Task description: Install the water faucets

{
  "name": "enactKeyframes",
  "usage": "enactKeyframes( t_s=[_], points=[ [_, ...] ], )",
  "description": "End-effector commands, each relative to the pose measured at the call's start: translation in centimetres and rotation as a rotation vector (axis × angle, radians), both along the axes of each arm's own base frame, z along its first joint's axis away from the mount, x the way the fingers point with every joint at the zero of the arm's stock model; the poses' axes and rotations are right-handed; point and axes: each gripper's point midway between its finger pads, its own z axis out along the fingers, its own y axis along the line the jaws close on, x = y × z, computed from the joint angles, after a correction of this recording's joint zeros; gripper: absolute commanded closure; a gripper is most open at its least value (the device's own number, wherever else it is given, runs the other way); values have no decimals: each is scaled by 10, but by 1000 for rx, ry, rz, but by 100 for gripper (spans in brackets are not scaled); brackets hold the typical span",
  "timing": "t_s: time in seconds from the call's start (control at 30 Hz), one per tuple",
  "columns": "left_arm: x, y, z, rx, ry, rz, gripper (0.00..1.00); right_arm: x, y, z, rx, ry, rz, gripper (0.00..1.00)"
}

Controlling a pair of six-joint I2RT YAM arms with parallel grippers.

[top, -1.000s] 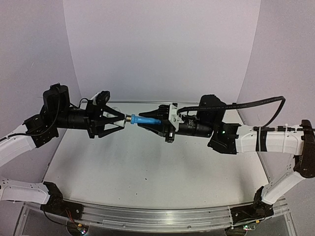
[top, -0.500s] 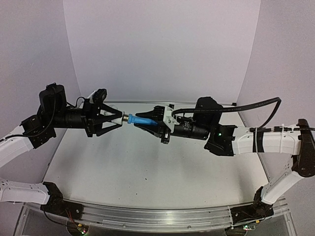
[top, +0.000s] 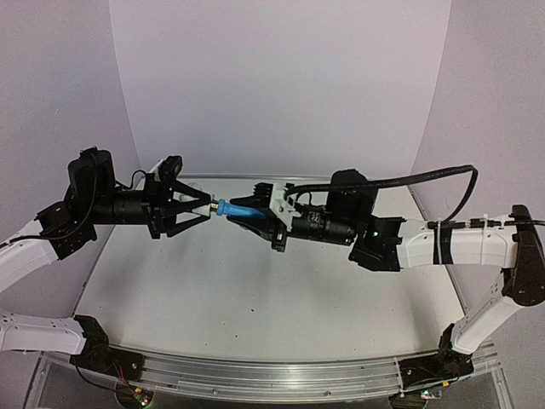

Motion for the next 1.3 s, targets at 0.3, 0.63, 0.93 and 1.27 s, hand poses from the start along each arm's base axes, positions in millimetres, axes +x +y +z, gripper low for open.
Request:
enactKeyframes(
  t_s=[0.3,0.63,0.93,1.27],
  points=[
    [-8,-8,-2,9,-227,-65,100,-33,12,42,79,90,189,100],
    [-2,-12,-13,70,-365,-72,100,-34,13,52,93,199,254,100],
    [7,-25,-3,78,-570,-120,100,-31,11,63,101,288,325,100],
    [5,-37,-3,97,-816,-245,100,-30,0,79,87,442,451,100]
  ],
)
